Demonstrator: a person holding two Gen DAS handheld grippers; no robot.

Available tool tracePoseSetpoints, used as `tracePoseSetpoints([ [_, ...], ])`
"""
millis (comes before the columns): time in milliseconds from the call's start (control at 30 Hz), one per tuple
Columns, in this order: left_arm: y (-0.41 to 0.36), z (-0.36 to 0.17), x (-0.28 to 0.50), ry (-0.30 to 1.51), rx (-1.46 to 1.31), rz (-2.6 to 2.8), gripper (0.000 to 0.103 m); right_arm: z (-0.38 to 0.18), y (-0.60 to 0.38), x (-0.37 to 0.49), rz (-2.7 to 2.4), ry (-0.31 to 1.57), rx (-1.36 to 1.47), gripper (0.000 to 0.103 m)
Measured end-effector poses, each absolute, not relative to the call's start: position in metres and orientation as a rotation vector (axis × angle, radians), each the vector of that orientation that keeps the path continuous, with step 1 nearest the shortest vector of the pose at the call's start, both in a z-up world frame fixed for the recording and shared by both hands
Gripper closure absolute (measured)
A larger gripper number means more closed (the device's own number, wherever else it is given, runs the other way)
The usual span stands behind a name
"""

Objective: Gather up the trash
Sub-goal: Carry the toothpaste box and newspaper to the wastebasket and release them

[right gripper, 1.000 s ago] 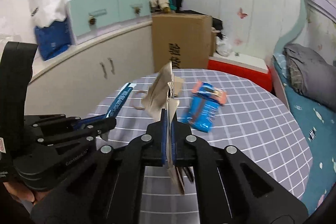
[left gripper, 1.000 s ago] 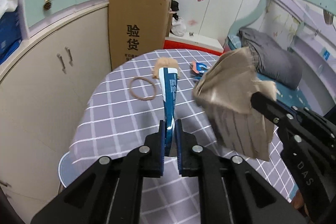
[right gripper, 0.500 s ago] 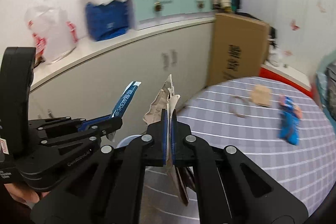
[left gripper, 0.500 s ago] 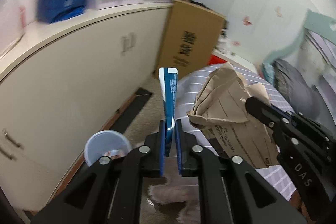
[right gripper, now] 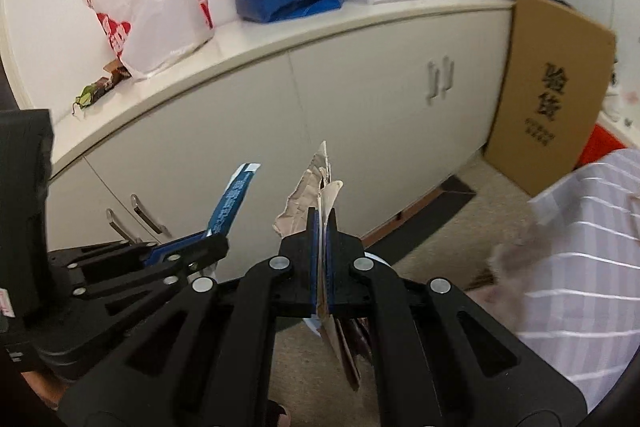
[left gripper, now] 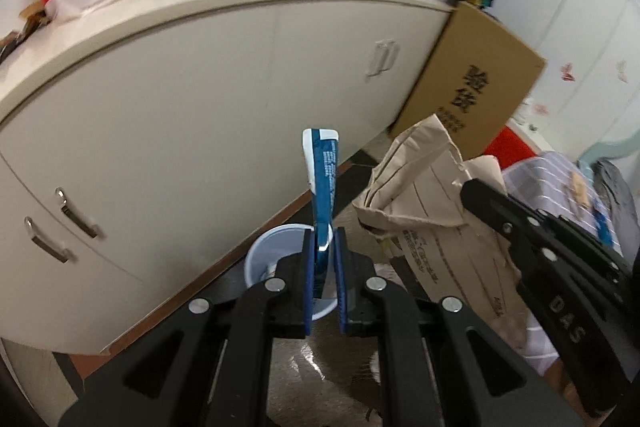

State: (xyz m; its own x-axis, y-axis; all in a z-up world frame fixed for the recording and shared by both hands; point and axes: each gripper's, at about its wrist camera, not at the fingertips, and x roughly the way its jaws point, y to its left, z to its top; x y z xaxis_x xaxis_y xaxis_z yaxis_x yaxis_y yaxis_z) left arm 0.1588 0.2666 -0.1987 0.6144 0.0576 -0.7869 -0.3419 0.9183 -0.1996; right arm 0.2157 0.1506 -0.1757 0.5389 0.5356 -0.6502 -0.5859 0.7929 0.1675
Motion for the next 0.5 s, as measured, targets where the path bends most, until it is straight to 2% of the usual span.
tracePoseSetpoints([
  [67, 0.278, -0.208, 0.164, 0.903, -0.355, 0.257, 0.094, -0.188, 0.165, 0.224, 0.67, 0.739, -0.071, 0.098],
  [100, 0.283, -0.213, 0.166, 0.914, -0.359, 0.266, 0.094, -0.194, 0.171, 0.228, 0.66, 0.743, -0.078, 0.088],
  [133, 0.288, -0.218, 0.168, 0.921, -0.363, 0.271, 0.094, -0.2, 0.176, 0.233, 0.645, 0.755, -0.084, 0.067],
  [167, 0.291, -0.22, 0.17, 0.926, -0.366, 0.272, 0.094, -0.206, 0.178, 0.237, 0.633, 0.768, -0.08, 0.054],
  [200, 0.292, -0.223, 0.172, 0.932, -0.367, 0.272, 0.094, -0.21, 0.178, 0.239, 0.626, 0.775, -0.069, 0.046],
  [500, 0.284, -0.237, 0.186, 0.959, -0.355, 0.248, 0.094, -0.21, 0.165, 0.233, 0.6, 0.762, -0.071, 0.045],
])
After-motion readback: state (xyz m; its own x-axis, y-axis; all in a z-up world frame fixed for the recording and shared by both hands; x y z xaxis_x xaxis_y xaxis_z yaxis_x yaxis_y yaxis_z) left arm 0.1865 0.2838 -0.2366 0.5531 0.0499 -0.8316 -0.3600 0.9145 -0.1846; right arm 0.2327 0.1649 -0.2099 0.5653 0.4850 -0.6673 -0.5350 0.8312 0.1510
